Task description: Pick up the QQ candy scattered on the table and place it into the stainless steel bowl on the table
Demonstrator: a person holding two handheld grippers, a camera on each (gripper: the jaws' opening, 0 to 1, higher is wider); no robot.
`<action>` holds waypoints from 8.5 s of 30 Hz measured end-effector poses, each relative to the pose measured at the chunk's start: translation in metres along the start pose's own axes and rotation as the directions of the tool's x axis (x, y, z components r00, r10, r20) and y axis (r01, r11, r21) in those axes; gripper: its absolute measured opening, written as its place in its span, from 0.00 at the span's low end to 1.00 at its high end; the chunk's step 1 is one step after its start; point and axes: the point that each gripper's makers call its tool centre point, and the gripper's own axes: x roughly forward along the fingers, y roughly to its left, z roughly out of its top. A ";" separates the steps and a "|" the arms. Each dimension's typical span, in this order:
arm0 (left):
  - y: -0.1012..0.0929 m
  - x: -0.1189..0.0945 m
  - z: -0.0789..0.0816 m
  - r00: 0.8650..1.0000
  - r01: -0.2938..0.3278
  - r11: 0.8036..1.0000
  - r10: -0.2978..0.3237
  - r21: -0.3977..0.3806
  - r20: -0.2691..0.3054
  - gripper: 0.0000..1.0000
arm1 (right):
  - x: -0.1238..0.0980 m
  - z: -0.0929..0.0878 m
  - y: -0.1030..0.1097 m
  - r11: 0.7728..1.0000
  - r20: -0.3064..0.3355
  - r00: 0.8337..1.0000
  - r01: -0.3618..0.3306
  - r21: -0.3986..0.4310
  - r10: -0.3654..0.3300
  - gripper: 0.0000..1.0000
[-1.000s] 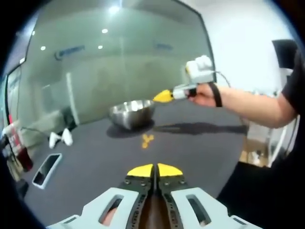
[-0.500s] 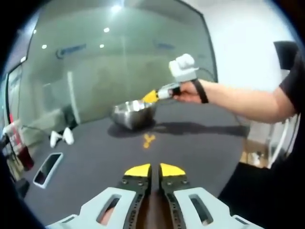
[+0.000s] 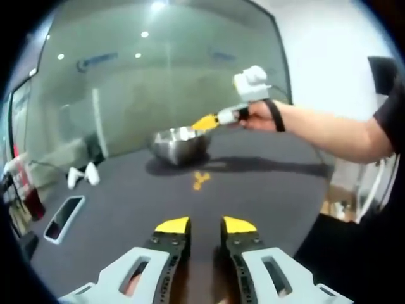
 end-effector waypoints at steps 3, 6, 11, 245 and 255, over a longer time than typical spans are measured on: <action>-0.003 0.001 -0.001 1.000 0.010 1.000 -0.010 0.013 -0.008 0.28 | -0.005 0.001 0.006 1.000 0.002 1.000 -0.017 -0.020 0.017 0.23; -0.003 0.002 0.000 1.000 0.009 1.000 -0.009 0.010 -0.008 0.29 | -0.012 -0.001 0.010 0.999 -0.001 1.000 -0.028 -0.034 0.028 0.23; -0.001 0.000 0.002 1.000 0.000 1.000 0.000 0.003 -0.002 0.29 | -0.028 -0.009 0.015 0.999 -0.010 0.999 -0.045 -0.022 0.044 0.22; 0.009 0.000 0.000 1.000 -0.004 0.999 0.004 0.033 -0.001 0.27 | -0.009 -0.034 0.080 0.995 0.063 0.996 -0.055 -0.078 0.060 0.09; 0.013 -0.001 0.000 1.000 -0.001 0.999 0.001 0.038 0.002 0.27 | -0.013 -0.008 0.038 0.998 0.126 0.991 0.053 -0.041 -0.048 0.09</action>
